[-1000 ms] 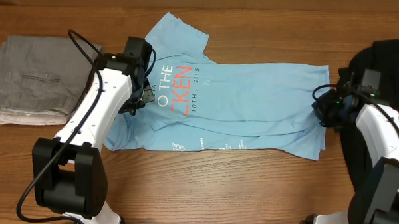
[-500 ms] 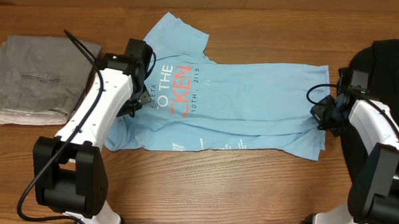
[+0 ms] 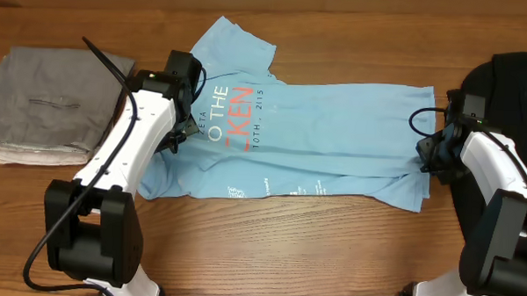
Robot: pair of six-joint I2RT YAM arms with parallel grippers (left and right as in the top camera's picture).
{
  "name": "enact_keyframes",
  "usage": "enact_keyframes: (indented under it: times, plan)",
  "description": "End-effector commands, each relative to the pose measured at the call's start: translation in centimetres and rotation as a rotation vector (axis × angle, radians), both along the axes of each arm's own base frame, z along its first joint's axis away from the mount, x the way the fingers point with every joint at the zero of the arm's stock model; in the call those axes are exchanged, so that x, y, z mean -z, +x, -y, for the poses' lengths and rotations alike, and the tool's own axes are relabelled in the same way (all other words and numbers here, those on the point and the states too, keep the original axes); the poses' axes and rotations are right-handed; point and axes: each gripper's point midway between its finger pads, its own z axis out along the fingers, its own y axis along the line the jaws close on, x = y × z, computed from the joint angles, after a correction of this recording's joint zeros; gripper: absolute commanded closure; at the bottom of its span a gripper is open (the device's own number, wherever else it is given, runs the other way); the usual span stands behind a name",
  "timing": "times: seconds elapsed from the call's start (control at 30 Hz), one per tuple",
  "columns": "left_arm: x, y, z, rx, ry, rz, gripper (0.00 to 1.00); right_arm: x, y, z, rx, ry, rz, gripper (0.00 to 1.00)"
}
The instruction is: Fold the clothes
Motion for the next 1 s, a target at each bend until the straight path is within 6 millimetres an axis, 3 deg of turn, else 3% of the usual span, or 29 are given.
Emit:
enact_keyframes:
  times: [0.0, 0.13, 0.27, 0.33, 0.4, 0.43, 0.47, 0.57, 0.63, 0.7, 0.8, 0.97]
  plan:
    - [1.4, 0.4, -0.4, -0.028, 0.036, -0.022, 0.96, -0.9, 1.2, 1.0, 0.052, -0.048, 0.04, 0.94]
    - [2.9, 0.5, -0.5, -0.028, 0.043, -0.055, 0.96, -1.1, 1.6, 1.1, 0.053, -0.052, 0.06, 0.92]
    - [3.2, 1.2, -0.3, -0.025, 0.039, -0.033, 0.94, -1.3, 2.6, 1.3, 0.052, -0.06, 0.1, 0.81]
    - [2.8, 2.0, -0.2, 0.004, 0.036, -0.011, 0.8, -1.5, 3.5, 1.2, -0.029, -0.062, 0.127, 0.64]
    - [1.5, 2.9, 0.0, 0.047, 0.036, 0.002, 0.52, -2.3, 4.8, 0.5, -0.164, -0.046, 0.161, 0.27]
    - [-0.6, 3.6, 0.1, 0.071, 0.036, 0.01, 0.41, -3.8, 5.2, 0.3, -0.235, -0.034, 0.163, 0.14]
    - [-1.9, 3.7, 0.2, 0.071, 0.032, 0.011, 0.34, -5.0, 5.0, 0.4, -0.238, -0.03, 0.148, 0.13]
    - [-5.5, 3.4, 1.0, 0.076, -0.015, -0.001, 0.32, -8.0, 3.8, 0.7, -0.221, -0.007, 0.084, 0.11]
    - [-7.2, 2.4, 1.5, 0.09, -0.049, -0.037, 0.31, -9.3, 2.0, 0.6, -0.211, 0.021, 0.014, 0.0]
    - [-7.9, 0.9, 1.8, 0.109, -0.077, -0.098, 0.32, -9.6, -0.2, 0.3, -0.203, 0.052, -0.073, 0.01]
    - [-7.5, -1.1, 1.9, 0.113, -0.09, -0.184, 0.34, -8.8, -2.7, -0.5, -0.215, 0.097, -0.172, 0.14]
    - [-5.7, -2.8, 1.8, 0.15, -0.081, -0.279, 0.38, -6.4, -5.1, -3.4, -0.316, 0.242, -0.236, 0.94]
